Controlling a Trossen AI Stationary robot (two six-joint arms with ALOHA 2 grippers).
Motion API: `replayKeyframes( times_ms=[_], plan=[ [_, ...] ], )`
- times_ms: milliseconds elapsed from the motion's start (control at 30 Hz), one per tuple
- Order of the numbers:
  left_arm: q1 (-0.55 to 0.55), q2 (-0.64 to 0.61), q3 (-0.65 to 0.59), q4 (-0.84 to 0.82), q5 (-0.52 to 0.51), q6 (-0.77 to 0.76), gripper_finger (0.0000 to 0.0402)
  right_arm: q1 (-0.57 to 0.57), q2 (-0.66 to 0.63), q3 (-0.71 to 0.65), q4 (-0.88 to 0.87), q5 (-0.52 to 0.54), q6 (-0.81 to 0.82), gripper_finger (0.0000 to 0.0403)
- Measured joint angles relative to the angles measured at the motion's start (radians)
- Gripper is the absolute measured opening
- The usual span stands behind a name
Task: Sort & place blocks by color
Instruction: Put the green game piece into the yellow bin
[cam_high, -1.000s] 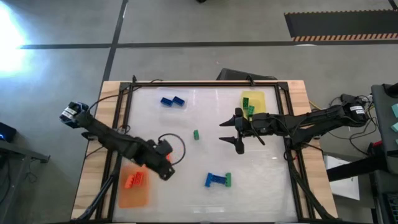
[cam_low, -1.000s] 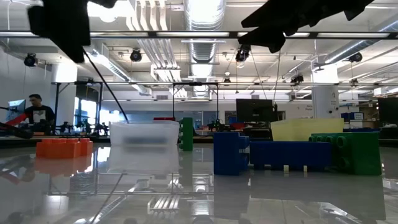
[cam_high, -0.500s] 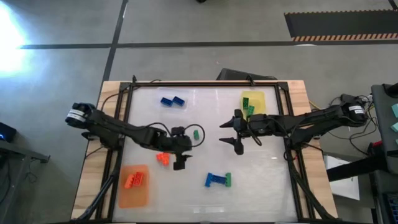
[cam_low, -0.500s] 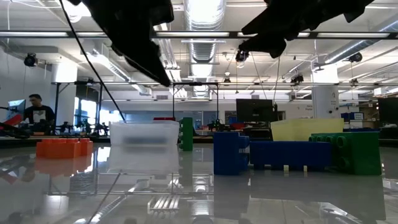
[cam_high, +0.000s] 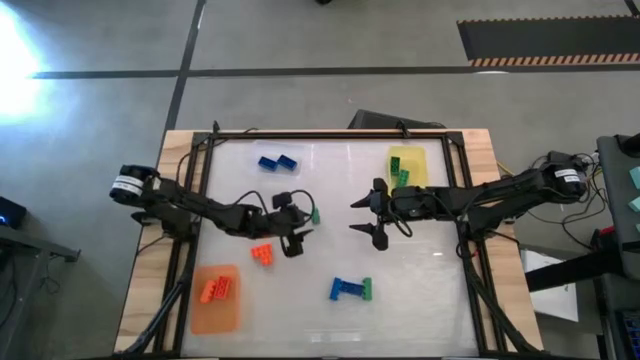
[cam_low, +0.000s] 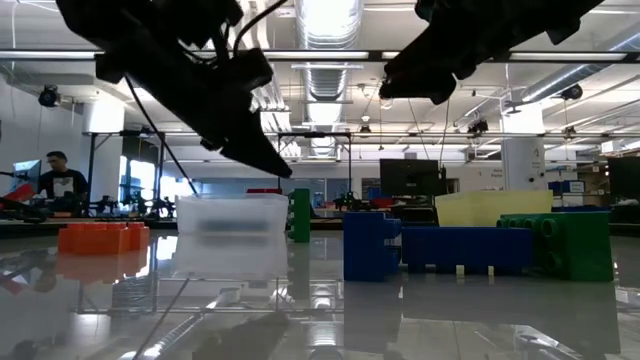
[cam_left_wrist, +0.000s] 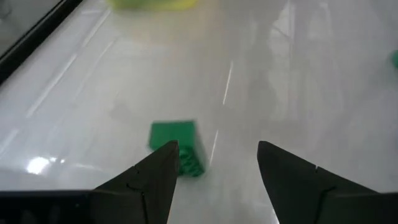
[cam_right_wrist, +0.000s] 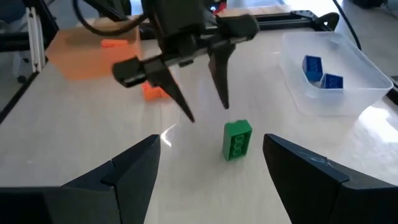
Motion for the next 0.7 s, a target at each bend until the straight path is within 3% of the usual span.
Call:
replayKeyframes(
  times_ms=[300,700],
  plan=[
    [0.038,0.034,-0.09,0.171,0.002,0.001,0.0203,0.0,0.003,0.0,0.005,0.0,0.012,0.0274],
    [0.057,0.111,-0.099,0.28,0.004,-0.026,0.0223,0.0,0.003,0.0,0.007,0.0,0.016,0.0274]
  ],
)
